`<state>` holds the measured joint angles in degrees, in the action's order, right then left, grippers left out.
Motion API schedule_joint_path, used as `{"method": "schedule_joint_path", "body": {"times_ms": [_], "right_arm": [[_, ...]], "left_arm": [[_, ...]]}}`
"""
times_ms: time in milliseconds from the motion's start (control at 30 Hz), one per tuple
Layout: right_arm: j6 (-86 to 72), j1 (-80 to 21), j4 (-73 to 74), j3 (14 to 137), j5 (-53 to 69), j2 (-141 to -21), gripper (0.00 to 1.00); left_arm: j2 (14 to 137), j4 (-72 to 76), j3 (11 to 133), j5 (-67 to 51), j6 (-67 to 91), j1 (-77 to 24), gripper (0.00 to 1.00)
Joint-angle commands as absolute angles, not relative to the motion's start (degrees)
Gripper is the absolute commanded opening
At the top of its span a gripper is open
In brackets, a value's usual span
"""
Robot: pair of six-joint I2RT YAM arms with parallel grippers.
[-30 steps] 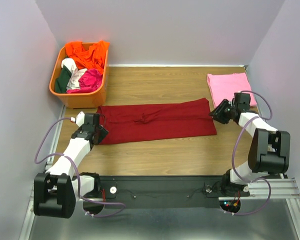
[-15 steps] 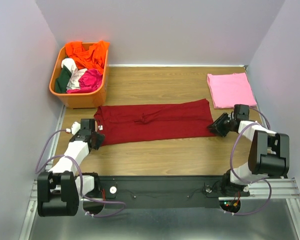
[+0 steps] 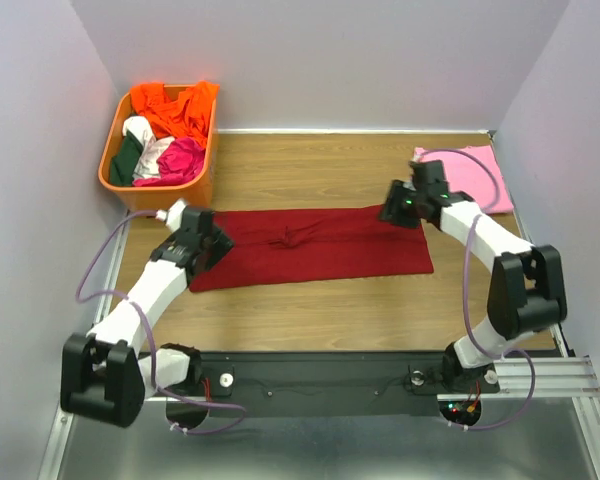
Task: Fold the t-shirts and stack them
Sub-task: Fold the tshirt
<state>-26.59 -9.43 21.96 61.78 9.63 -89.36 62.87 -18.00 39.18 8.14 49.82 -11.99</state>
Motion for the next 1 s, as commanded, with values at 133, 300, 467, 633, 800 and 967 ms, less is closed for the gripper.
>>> {"method": "schedule_joint_path", "body": {"times_ms": [133, 300, 467, 633, 800, 967], "right_arm": [[-16.44, -16.7, 25.49, 72.86, 2.46, -101.68, 0.52], [-16.17, -16.7, 26.89, 72.34, 0.88, -105.99, 0.52], [-18.89, -16.7, 30.84, 65.76, 1.66, -105.65, 0.53], [-23.64, -16.7, 32.96, 53.46, 8.69, -99.42, 0.53], [-26.71, -17.49, 34.19, 41.77, 14.92, -87.73, 0.54], [-33.83, -25.04, 35.07, 38.32, 18.71, -80.43, 0.57]], "left_arm": [[77.85, -19.78, 51.41, 16.96, 47.81, -22.05, 0.59], [89.98, -18.72, 56.77, 16.18, 46.06, -24.78, 0.59], [99.12, -18.28, 61.61, 14.59, 41.84, -26.54, 0.58], [102.83, -18.63, 63.72, 14.77, 39.21, -27.68, 0.58], [109.15, -18.28, 71.09, 14.05, 30.07, -31.71, 0.57], [118.29, -19.42, 83.83, 13.89, 25.4, -33.22, 0.58]]}}
